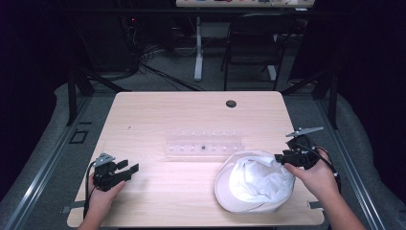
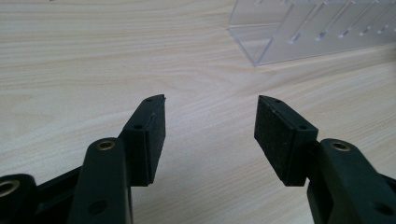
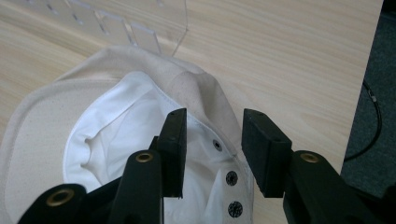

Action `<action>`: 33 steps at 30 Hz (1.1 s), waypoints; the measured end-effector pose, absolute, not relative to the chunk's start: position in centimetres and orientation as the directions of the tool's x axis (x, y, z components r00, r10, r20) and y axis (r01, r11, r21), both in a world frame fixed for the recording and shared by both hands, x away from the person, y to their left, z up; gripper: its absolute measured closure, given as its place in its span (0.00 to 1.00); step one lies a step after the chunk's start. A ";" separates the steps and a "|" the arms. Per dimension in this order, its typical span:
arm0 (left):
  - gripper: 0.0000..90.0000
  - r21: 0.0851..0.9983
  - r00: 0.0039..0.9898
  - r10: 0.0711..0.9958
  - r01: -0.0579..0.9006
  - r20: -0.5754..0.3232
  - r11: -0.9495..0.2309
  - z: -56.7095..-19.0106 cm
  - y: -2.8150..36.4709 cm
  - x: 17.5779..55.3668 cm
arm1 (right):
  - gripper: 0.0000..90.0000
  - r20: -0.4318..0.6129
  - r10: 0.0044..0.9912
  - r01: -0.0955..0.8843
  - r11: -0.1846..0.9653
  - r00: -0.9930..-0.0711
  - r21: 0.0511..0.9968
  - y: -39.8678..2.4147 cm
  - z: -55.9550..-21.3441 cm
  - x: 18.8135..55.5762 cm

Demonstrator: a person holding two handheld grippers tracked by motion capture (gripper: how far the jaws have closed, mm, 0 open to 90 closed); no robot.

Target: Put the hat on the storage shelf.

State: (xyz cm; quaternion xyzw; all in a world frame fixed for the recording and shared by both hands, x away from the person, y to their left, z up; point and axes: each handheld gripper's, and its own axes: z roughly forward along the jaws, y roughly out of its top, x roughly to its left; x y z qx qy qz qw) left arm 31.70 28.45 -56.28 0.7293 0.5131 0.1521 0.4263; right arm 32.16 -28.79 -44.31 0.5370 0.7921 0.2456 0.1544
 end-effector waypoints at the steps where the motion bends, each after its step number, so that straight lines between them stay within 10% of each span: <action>1: 0.49 0.778 0.427 0.878 0.619 -0.216 -0.110 -56.3 28.4 31.7 | 0.68 0.010 0.923 0.782 0.320 -0.385 0.534 -28.7 -44.2 32.3; 33: 0.49 0.769 0.423 0.877 0.630 -0.227 -0.105 -56.4 28.5 31.8 | 0.62 0.035 0.913 0.899 0.394 -0.407 0.193 -29.3 -45.2 35.8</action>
